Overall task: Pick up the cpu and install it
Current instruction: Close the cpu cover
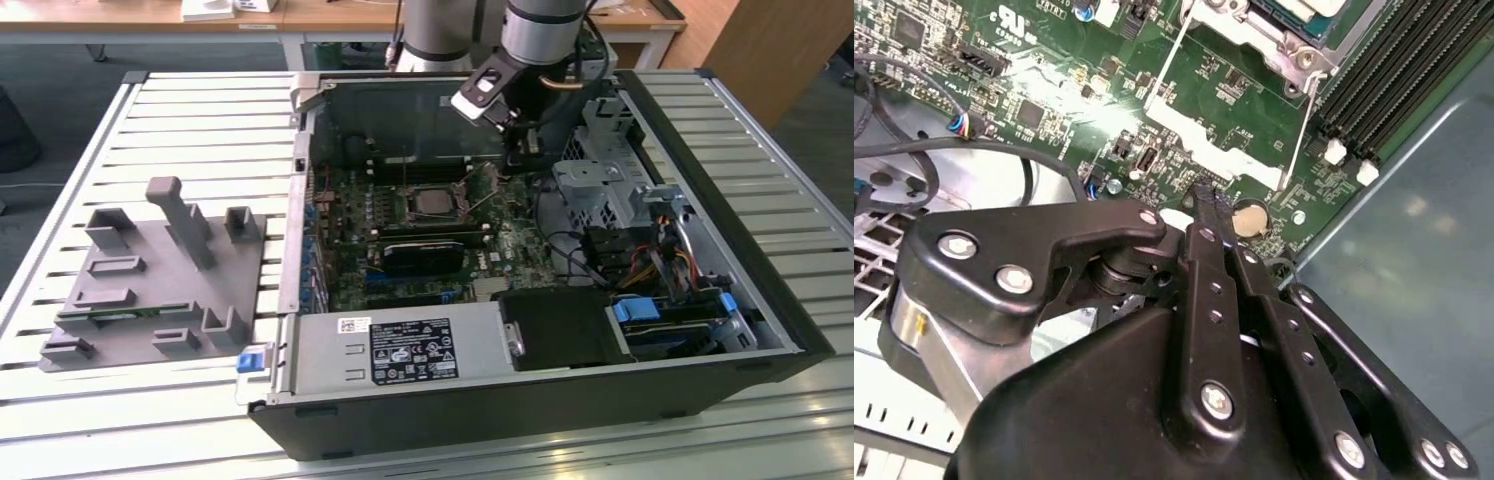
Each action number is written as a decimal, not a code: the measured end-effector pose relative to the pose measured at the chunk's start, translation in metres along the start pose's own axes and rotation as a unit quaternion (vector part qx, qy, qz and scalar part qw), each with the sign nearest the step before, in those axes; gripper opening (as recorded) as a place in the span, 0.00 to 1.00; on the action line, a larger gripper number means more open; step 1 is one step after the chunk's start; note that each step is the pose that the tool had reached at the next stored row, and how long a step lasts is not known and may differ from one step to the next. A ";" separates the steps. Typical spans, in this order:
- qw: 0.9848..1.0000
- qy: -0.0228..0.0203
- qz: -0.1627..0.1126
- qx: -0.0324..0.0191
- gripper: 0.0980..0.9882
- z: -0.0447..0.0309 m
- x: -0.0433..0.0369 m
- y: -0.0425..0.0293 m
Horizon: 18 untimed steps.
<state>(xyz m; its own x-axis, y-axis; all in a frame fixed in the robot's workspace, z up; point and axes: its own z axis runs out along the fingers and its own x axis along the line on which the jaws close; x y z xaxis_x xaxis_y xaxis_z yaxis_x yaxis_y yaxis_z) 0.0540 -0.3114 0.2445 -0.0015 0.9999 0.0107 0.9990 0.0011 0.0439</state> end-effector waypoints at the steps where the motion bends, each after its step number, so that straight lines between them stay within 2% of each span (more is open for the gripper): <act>1: 1.000 0.000 0.000 0.000 0.01 0.0006 0.0000 -0.0010; 4: 1.000 0.000 0.000 0.000 0.01 0.0010 0.0000 -0.0063; 8: 1.000 0.000 0.000 0.000 0.01 0.0012 -0.0001 -0.0099; 18: 1.000 0.000 0.000 0.000 0.01 0.0012 0.0000 -0.0122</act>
<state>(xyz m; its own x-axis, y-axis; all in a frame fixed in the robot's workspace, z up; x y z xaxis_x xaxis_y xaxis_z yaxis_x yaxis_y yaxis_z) 0.0419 -0.3114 0.2428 -0.0016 1.0000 0.0097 0.9991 0.0012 0.0435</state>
